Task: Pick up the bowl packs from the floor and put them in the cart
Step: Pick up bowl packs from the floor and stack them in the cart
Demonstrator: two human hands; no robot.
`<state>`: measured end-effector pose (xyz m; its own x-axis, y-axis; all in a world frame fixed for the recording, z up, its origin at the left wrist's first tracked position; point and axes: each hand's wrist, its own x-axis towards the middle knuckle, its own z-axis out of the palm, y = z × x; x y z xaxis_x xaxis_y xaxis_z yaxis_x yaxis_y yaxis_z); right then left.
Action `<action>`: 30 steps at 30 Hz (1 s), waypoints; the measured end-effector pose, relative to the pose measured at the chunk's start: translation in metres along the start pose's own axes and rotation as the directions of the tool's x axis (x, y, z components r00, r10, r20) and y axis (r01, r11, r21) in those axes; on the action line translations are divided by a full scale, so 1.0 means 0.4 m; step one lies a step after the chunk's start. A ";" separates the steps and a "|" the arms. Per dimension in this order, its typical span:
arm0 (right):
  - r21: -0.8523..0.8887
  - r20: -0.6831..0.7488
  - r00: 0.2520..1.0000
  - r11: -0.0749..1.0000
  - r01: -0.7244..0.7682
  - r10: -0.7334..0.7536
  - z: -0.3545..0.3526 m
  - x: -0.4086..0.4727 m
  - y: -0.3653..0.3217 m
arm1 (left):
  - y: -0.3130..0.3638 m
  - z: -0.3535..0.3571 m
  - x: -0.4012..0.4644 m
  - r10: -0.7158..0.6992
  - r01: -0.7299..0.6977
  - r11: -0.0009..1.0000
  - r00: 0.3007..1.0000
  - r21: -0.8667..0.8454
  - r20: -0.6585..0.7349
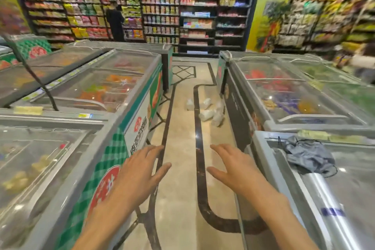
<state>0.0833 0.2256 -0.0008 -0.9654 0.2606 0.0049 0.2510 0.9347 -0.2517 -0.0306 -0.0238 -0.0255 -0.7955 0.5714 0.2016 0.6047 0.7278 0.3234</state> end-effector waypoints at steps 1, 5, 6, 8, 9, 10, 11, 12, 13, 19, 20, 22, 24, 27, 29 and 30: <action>-0.012 -0.003 1.000 1.000 -0.006 0.006 0.009 0.069 0.008 | -0.031 0.020 0.066 0.007 -0.007 1.000 1.000 -0.001 0.006; -0.035 0.023 0.999 0.999 -0.040 0.041 0.033 0.355 0.034 | -0.150 0.075 0.339 0.013 -0.013 1.000 1.000 -0.019 0.005; -0.033 0.023 0.999 0.999 -0.040 0.041 0.027 0.422 0.039 | -0.169 0.082 0.410 0.015 -0.014 0.999 1.000 -0.032 0.005; -0.023 0.010 0.999 0.999 -0.047 0.047 0.002 0.553 0.050 | -0.189 0.095 0.562 0.030 -0.029 0.999 1.000 -0.042 0.010; -0.013 -0.002 0.998 0.998 -0.064 0.064 -0.014 0.616 0.059 | -0.195 0.100 0.642 0.039 -0.038 0.999 0.999 -0.038 0.018; -0.005 -0.018 0.996 0.997 -0.082 0.082 -0.028 0.677 0.074 | -0.201 0.108 0.722 0.051 -0.050 0.998 0.998 -0.046 0.020; -0.007 -0.028 0.994 0.995 -0.103 0.102 -0.040 0.734 0.091 | -0.204 0.117 0.796 0.063 -0.062 0.997 0.998 -0.054 0.020; -0.007 -0.035 0.992 0.993 -0.120 0.120 -0.050 0.790 0.110 | -0.206 0.128 0.866 0.073 -0.072 0.996 0.997 -0.059 0.016; -0.006 -0.038 0.991 0.991 -0.132 0.132 -0.055 0.851 0.136 | -0.208 0.141 0.939 0.078 -0.077 0.995 0.997 -0.061 0.010; 0.025 -0.083 0.978 0.982 -0.189 0.191 -0.032 1.249 0.304 | -0.260 0.271 1.382 0.103 -0.103 0.995 0.994 -0.017 0.020; 0.030 -0.084 0.978 0.982 -0.187 0.189 -0.022 1.321 0.338 | -0.270 0.298 1.456 0.099 -0.099 0.995 0.995 -0.013 0.026; 0.051 -0.086 0.977 0.980 -0.193 0.197 -0.012 1.470 0.403 | -0.285 0.342 1.603 0.088 -0.088 0.996 0.995 -0.010 0.036; 0.067 -0.091 0.976 0.979 -0.190 0.196 -0.016 1.628 0.469 | -0.294 0.371 1.767 0.084 -0.084 0.996 0.996 -0.007 0.041; 0.070 -0.101 0.977 0.981 -0.182 0.189 -0.049 1.873 0.543 | -0.305 0.378 2.023 0.101 -0.102 0.995 0.994 0.013 0.032; 0.066 -0.109 0.977 0.982 -0.179 0.186 -0.076 2.033 0.574 | -0.321 0.381 2.171 0.091 -0.092 0.996 0.995 0.013 0.028; 0.064 -0.113 0.977 0.983 -0.173 0.180 -0.090 2.111 0.587 | -0.334 0.388 2.237 0.078 -0.078 0.997 0.997 0.009 0.021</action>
<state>-0.6706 0.6738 -0.0209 -0.8904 0.4499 0.0693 0.4095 0.8581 -0.3097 -0.8175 0.4491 -0.0318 -0.7448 0.6344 0.2068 0.6656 0.6843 0.2980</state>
